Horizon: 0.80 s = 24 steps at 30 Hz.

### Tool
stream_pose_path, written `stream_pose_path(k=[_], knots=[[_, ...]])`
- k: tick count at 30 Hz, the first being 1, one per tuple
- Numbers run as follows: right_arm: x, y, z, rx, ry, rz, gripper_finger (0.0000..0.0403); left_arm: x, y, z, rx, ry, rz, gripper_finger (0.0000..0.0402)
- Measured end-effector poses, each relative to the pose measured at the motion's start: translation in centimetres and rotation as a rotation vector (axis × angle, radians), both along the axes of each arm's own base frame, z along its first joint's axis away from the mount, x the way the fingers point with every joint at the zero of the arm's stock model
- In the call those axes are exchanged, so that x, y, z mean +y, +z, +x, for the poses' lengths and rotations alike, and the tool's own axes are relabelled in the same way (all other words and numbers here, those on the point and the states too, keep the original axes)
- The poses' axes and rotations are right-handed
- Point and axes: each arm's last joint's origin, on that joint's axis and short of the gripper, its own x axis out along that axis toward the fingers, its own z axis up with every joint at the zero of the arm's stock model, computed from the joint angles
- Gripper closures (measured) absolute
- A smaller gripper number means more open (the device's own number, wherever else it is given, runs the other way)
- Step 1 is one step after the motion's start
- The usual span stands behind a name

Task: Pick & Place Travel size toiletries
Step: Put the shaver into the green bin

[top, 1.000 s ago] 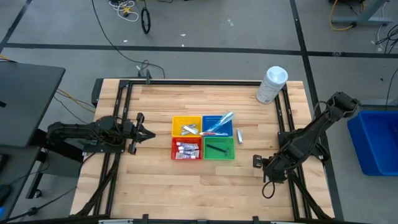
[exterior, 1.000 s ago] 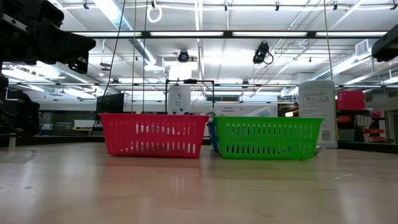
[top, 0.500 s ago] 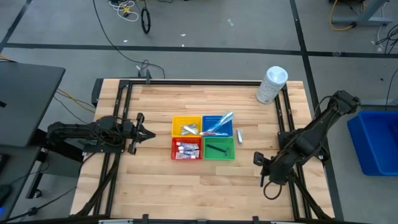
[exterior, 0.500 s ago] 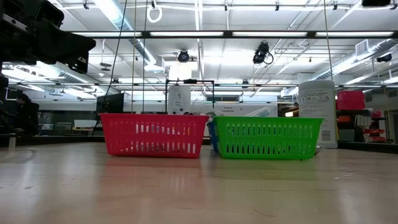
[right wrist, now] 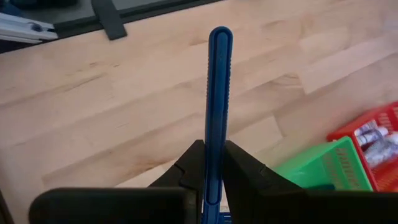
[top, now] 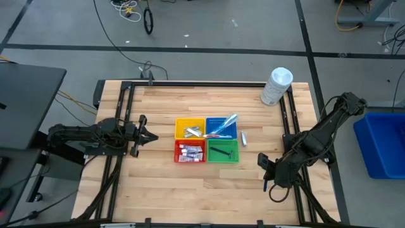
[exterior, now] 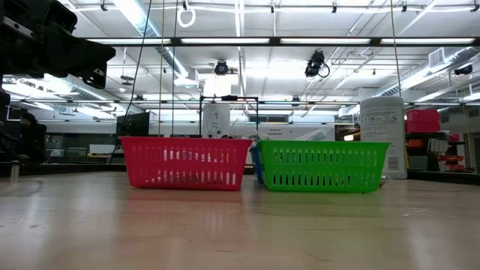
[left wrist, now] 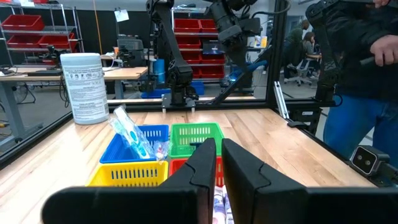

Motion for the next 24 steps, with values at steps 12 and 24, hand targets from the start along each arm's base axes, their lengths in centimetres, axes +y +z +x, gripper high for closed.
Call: stream_pose_path(k=[12,24], knots=[[-2.9,0.2,2.4,0.015,-0.287,0.075,0.0357,0.0,0.0,0.0,0.0,0.0,0.0,0.037],[-6.3,0.5,4.7,-0.016,-0.572,0.171,0.0356,0.0,0.0,0.0,0.0,0.0,0.0,0.0369]])
